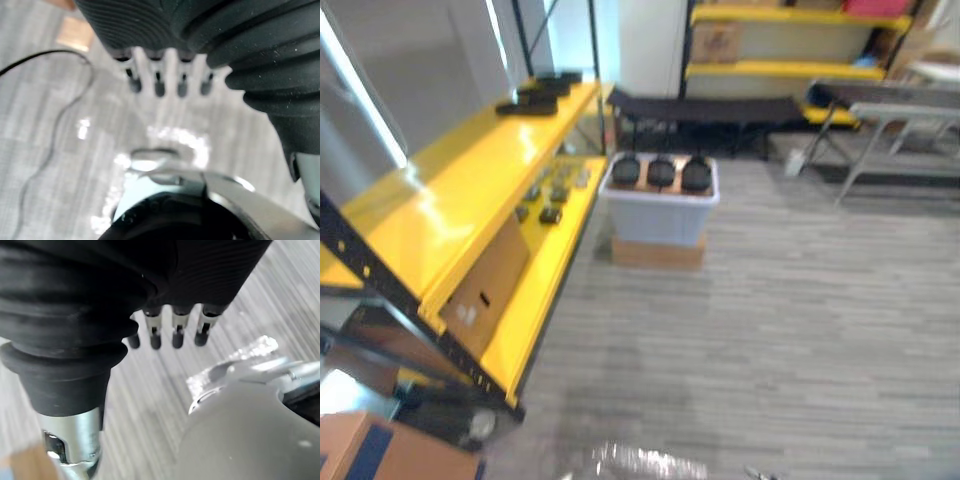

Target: Walk over and take plastic housings, then place them on the shelf

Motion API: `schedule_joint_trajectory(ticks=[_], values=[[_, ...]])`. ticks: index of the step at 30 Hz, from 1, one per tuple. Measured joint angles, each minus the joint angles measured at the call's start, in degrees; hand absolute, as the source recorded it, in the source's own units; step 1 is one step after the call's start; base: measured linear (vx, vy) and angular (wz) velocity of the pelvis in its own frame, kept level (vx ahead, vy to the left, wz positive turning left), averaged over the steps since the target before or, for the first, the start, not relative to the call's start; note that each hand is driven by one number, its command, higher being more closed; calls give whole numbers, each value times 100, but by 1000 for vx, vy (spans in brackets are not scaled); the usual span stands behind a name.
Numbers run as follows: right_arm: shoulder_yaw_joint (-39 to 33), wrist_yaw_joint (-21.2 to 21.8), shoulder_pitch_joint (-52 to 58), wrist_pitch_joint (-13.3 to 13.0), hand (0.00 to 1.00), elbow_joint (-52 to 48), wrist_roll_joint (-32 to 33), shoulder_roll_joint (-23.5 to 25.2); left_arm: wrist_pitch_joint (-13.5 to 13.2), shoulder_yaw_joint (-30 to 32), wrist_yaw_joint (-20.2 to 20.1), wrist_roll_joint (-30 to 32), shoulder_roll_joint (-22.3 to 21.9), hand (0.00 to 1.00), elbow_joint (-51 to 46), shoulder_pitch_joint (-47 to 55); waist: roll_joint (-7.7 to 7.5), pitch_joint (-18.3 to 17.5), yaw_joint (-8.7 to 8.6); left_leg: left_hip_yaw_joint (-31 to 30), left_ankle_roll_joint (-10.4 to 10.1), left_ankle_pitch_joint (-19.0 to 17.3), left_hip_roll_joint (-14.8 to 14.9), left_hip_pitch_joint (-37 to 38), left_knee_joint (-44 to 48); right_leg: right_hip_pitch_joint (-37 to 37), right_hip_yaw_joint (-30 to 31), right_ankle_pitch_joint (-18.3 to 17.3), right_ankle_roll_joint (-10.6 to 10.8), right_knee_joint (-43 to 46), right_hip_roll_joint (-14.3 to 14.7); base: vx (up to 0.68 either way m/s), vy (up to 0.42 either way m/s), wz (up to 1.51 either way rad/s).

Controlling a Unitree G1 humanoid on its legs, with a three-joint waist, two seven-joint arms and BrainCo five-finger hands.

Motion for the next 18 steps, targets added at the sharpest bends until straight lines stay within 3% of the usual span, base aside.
schedule_joint_trajectory(ticks=[7, 13, 18], values=[[-204, -15, -10, 38, 0, 128, 60, 72, -59, -14, -175, -5, 20, 0, 94, -30, -25, 78, -30, -13, 91, 549, -192, 740, -1087, 397, -149, 3, 55, -310, -42, 114, 34, 5], [-321, 80, -161, 42, 0, 131, 77, 196, -23, -123, -178, -225, 159, 0, 95, -37, -142, 195, -88, -1, 83, 570, -185, 832, -1077, 493, -254, 6, 75, -308, -32, 57, -6, 4], [-335, 130, -241, 44, 0, 132, 172, 206, -20, -124, -82, -217, 141, 0, 93, -43, -122, 210, -96, -1, 61, 584, -185, 832, -1081, 491, -315, 4, 109, -291, -39, -36, -7, 1]])
